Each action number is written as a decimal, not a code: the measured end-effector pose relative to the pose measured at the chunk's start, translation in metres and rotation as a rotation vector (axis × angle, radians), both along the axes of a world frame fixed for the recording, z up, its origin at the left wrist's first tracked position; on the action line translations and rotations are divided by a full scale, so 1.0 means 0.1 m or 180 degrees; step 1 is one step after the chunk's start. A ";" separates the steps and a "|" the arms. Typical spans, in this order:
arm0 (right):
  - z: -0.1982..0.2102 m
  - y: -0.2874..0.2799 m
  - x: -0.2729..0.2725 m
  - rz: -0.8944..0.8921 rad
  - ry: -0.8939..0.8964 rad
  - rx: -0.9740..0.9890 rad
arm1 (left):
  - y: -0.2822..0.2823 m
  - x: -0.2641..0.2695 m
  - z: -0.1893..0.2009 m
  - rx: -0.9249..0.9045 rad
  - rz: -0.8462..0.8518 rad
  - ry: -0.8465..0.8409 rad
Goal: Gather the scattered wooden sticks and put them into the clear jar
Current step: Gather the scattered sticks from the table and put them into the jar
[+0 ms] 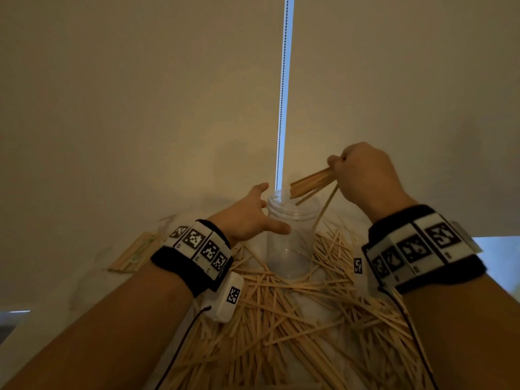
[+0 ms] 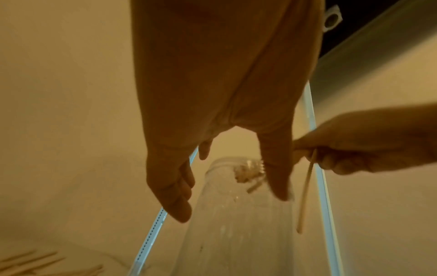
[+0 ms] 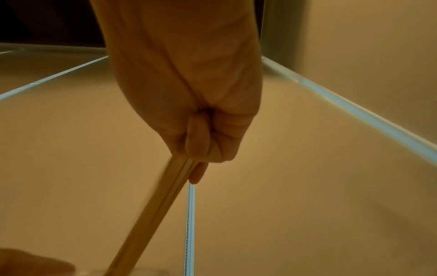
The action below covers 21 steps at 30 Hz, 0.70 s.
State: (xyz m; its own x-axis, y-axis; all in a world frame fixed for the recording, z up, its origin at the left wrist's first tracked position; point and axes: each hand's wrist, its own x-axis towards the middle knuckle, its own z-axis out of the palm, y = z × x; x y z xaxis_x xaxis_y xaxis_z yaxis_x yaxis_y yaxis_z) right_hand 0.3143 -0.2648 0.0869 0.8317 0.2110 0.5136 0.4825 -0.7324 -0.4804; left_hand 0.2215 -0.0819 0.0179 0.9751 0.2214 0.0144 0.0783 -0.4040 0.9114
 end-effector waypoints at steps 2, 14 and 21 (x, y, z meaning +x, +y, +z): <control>0.02 0.05 0.06 0.0050 -0.0048 0.0184 | -0.05 0.08 -0.07 0.0079 -0.0107 -0.0005; 0.06 0.03 -0.01 0.0281 -0.0773 0.1691 | -0.12 0.13 -0.20 0.0195 0.0152 -0.0245; -0.11 0.11 -0.03 0.0383 -0.0900 0.1616 | -0.10 0.15 -0.22 0.0187 0.0132 -0.0208</control>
State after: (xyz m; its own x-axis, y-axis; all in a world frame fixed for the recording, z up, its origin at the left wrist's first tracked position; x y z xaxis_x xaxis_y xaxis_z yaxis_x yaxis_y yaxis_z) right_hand 0.3114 -0.2539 0.0762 0.6334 -0.0347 0.7730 0.7082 -0.3767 -0.5972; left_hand 0.2365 -0.0922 -0.0044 0.9616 0.2584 0.0920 0.0370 -0.4545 0.8900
